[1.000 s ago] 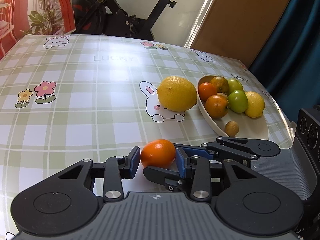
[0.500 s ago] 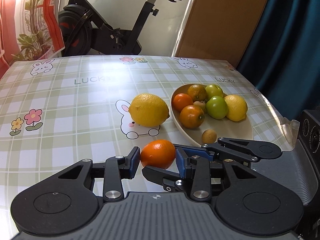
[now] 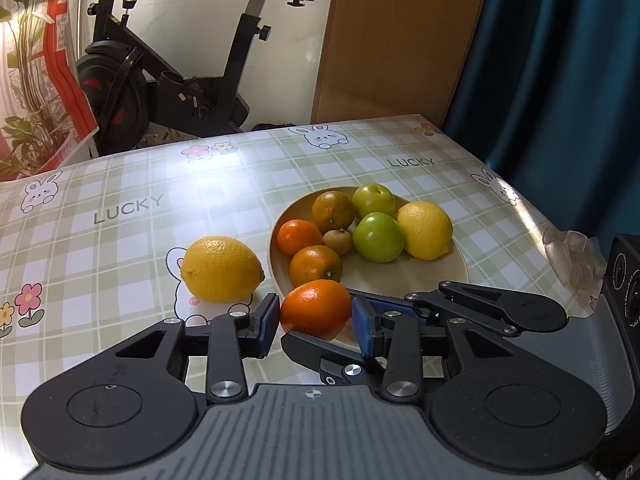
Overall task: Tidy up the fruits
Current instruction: 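Carry the tangerine with the left tool over the cream plate, then lower the tangerine onto the plate and open the left tool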
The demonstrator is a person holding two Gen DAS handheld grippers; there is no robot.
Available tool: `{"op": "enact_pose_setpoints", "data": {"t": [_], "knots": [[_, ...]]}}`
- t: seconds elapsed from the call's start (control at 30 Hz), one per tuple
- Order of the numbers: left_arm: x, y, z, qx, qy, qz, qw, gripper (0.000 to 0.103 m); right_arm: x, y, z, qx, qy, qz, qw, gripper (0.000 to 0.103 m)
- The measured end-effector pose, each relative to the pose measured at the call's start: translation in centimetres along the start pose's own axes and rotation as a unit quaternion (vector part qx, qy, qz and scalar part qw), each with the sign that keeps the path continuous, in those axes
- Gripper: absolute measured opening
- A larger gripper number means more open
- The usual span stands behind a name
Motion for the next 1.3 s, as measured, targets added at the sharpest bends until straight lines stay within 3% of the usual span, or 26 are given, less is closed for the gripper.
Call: {"op": "enact_pose_setpoints", "data": {"t": [0.37, 0.77, 1.3], "knots": [[4.3, -2.9, -4.8, 0.035, 0.013, 0.030, 0.9988, 0.043, -1.9, 0.6, -5.9, 0.068, 0.043, -0.019, 0.997, 0.046], [7.9, -4.2, -8.4, 0.058, 0.034, 0.062, 0.9958, 0.043, -3.0, 1.7, -10.6, 0.125, 0.088, -0.011, 0.988, 0.046], [9.5, -4.4, -9.4, 0.055, 0.039, 0.062, 0.9958, 0.044, -3.2, 1.9, -11.8, 0.122, 0.124, -0.017, 0.985, 0.047]]}}
Point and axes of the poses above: each gripper's, at about its wrist camera, not at the fingertips, and x roughly the way its jaws point, z to its left, y to its underside, the point moved 6 cm from there along x, roughly the way its jaws point, and after that the axes turned 7 degrees about z, right-handed, at the moved point
